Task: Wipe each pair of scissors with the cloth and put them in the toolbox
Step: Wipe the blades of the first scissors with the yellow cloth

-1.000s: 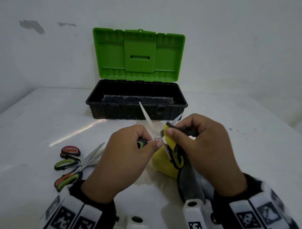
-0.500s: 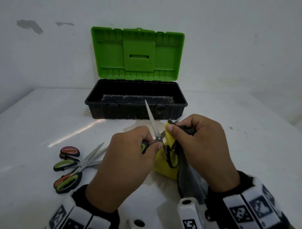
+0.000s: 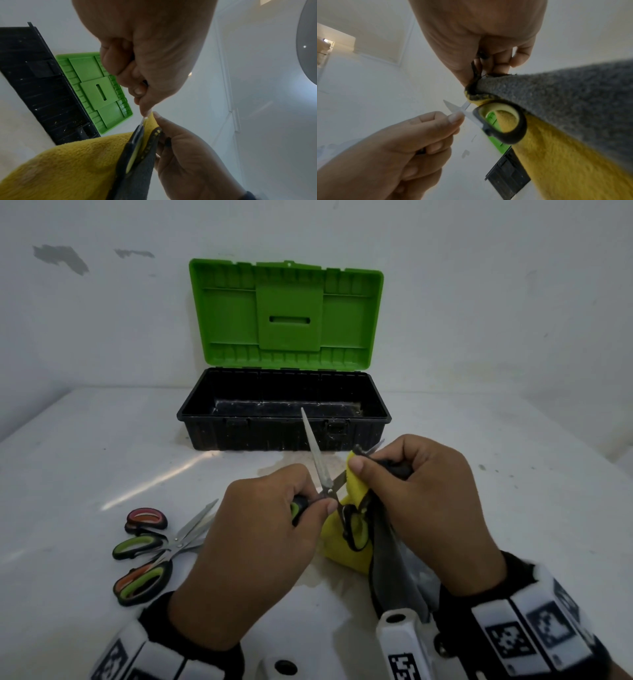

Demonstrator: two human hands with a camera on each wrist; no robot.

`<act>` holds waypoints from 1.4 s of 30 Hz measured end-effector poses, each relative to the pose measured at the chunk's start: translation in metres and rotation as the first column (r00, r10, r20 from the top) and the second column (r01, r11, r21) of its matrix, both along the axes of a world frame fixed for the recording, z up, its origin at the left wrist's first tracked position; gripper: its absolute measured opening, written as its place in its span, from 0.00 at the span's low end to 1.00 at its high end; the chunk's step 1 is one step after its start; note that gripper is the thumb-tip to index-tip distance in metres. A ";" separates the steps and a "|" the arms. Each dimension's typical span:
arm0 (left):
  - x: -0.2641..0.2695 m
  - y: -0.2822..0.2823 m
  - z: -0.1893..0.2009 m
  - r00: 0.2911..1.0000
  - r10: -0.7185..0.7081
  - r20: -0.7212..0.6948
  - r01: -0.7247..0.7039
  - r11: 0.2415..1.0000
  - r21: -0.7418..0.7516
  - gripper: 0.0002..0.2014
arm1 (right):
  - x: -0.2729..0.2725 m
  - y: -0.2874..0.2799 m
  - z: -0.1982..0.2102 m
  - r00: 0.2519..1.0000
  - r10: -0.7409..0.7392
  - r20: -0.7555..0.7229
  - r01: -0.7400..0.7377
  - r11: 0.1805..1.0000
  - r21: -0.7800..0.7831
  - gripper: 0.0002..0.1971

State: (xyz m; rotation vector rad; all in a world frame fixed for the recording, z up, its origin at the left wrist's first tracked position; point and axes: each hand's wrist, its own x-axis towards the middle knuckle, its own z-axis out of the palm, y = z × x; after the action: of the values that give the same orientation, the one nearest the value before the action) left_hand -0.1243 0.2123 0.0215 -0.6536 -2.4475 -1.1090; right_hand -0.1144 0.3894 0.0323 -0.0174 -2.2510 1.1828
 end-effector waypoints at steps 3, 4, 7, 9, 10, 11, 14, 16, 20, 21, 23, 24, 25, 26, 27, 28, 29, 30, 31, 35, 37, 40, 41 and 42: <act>0.001 -0.001 0.002 1.000 -0.006 -0.008 0.006 1.000 0.020 0.10 | -0.002 0.005 0.003 0.999 -0.047 -0.025 0.047 0.999 -0.018 0.08; 0.001 -0.002 0.002 1.000 -0.013 -0.004 0.013 1.000 0.029 0.10 | -0.001 0.004 0.004 0.999 -0.035 -0.025 0.035 0.999 -0.014 0.08; 0.000 -0.003 0.003 0.999 -0.028 0.033 0.026 0.998 0.057 0.10 | 0.003 0.000 0.005 1.000 -0.005 -0.022 0.005 1.000 -0.001 0.07; -0.002 -0.003 0.003 0.998 -0.026 0.050 0.023 0.998 0.065 0.10 | -0.001 0.004 0.005 0.999 -0.028 -0.028 0.027 0.999 -0.021 0.08; -0.002 -0.003 0.003 0.998 -0.023 0.054 0.020 0.998 0.067 0.10 | -0.003 0.007 0.005 0.999 -0.044 -0.026 0.044 0.998 -0.037 0.08; -0.002 -0.003 0.003 0.998 -0.021 0.057 0.017 0.997 0.069 0.10 | -0.006 0.011 0.005 0.998 -0.059 -0.020 0.058 0.997 -0.050 0.08; -0.001 -0.003 0.003 0.996 -0.016 0.084 0.009 0.997 0.080 0.10 | -0.012 0.020 0.005 0.997 -0.080 -0.001 0.079 0.993 -0.090 0.09; -0.002 -0.004 0.003 0.990 -0.010 0.144 -0.005 0.995 0.104 0.11 | -0.015 0.024 0.005 0.995 -0.098 -0.006 0.097 0.990 -0.103 0.09; -0.004 -0.006 0.006 0.952 -0.038 0.303 -0.020 0.982 0.186 0.12 | -0.013 0.031 0.009 0.991 -0.116 -0.063 0.107 0.986 -0.124 0.09; -0.005 -0.006 0.007 0.938 -0.050 0.343 -0.022 0.979 0.202 0.13 | -0.010 0.030 0.010 0.993 -0.095 -0.074 0.086 0.989 -0.119 0.08; -0.005 -0.008 0.010 0.901 -0.086 0.425 -0.020 0.970 0.241 0.12 | -0.001 0.024 0.012 0.996 -0.024 -0.083 0.017 0.996 -0.085 0.07; -0.006 -0.008 0.010 0.878 -0.121 0.462 -0.013 0.961 0.276 0.12 | 0.002 0.019 0.013 0.996 0.019 -0.084 -0.024 0.998 -0.066 0.06; -0.007 -0.008 0.010 0.855 -0.162 0.492 -0.003 0.948 0.318 0.12 | 0.005 0.015 0.013 0.995 0.062 -0.077 -0.066 0.997 -0.050 0.06; -0.008 -0.008 0.010 0.836 -0.199 0.512 0.005 0.935 0.354 0.13 | 0.007 0.011 0.012 0.992 0.106 -0.062 -0.109 0.993 -0.040 0.06; -0.009 -0.007 0.009 0.822 -0.226 0.522 0.014 0.926 0.378 0.13 | 0.007 0.008 0.012 0.988 0.146 -0.043 -0.148 0.988 -0.036 0.06; -0.010 -0.007 0.009 0.815 -0.242 0.526 0.022 0.920 0.390 0.13 | 0.007 0.006 0.011 0.984 0.179 -0.018 -0.180 0.983 -0.038 0.06; -0.011 -0.006 0.008 0.813 -0.250 0.526 0.028 0.919 0.393 0.13 | 0.007 0.004 0.010 0.979 0.202 0.009 -0.202 0.979 -0.040 0.06; -0.011 -0.006 0.008 0.815 -0.251 0.522 0.035 0.921 0.388 0.12 | 0.008 0.002 0.010 0.976 0.215 0.034 -0.214 0.976 -0.040 0.06; -0.010 -0.006 0.007 0.821 -0.248 0.515 0.041 0.924 0.379 0.12 | 0.008 0.001 0.010 0.975 0.218 0.052 -0.216 0.976 -0.035 0.06; -0.009 -0.008 0.007 0.837 -0.245 0.489 0.055 0.927 0.371 0.12 | 0.007 -0.003 0.010 0.983 0.172 0.064 -0.170 0.985 -0.027 0.07; -0.010 -0.008 0.007 0.839 -0.250 0.484 0.054 0.923 0.382 0.12 | 0.004 -0.001 0.009 0.990 0.134 0.055 -0.131 0.990 -0.044 0.08; -0.011 -0.008 0.008 0.839 -0.250 0.484 0.057 0.924 0.379 0.12 | 0.004 -0.003 0.007 0.990 0.129 0.048 -0.125 0.989 -0.081 0.08; -0.011 -0.009 0.008 0.837 -0.251 0.487 0.058 0.924 0.377 0.12 | 0.005 -0.005 0.008 0.988 0.145 0.056 -0.140 0.987 -0.078 0.09; -0.011 -0.009 0.008 0.834 -0.251 0.491 0.059 0.926 0.374 0.12 | 0.007 -0.006 0.008 0.985 0.157 0.066 -0.152 0.986 -0.073 0.09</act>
State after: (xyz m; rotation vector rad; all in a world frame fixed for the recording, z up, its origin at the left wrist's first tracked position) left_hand -0.1353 0.2033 0.0295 -0.4859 -2.5498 -1.9614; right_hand -0.1076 0.3831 0.0398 0.0913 -2.3076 1.3593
